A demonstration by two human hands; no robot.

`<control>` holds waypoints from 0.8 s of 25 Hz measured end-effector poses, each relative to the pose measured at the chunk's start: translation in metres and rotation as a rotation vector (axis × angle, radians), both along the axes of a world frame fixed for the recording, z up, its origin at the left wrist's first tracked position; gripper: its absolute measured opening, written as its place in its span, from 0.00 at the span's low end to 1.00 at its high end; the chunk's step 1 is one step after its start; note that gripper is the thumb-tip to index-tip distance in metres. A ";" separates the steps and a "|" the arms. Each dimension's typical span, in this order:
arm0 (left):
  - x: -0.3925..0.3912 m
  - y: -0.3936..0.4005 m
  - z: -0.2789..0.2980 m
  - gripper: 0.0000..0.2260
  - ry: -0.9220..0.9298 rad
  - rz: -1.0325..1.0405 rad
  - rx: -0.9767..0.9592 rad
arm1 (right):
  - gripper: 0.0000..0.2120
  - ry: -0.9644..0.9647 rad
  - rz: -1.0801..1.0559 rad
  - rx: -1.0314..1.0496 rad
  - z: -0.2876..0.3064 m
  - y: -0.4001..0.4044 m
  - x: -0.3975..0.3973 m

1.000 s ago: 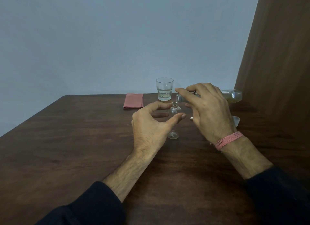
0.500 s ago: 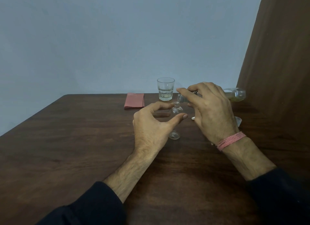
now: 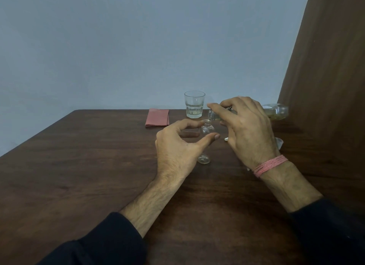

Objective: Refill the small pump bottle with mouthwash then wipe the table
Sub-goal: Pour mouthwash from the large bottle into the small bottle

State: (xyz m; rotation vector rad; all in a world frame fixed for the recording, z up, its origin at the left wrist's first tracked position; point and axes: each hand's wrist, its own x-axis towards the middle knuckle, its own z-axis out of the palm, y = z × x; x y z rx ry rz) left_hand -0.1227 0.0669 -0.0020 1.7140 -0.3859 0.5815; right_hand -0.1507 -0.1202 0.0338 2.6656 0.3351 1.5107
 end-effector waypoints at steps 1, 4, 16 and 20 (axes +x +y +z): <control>-0.001 0.000 0.000 0.19 -0.006 0.002 0.003 | 0.34 -0.003 0.001 0.002 0.000 0.000 0.000; -0.001 0.000 0.001 0.19 -0.017 0.004 0.014 | 0.34 -0.010 0.000 0.001 -0.001 0.000 0.001; -0.001 0.001 0.002 0.20 0.008 -0.001 0.018 | 0.34 -0.023 0.012 0.009 -0.001 -0.001 0.003; -0.002 0.001 0.002 0.20 0.015 0.001 0.012 | 0.34 -0.011 0.012 0.008 -0.001 0.000 0.002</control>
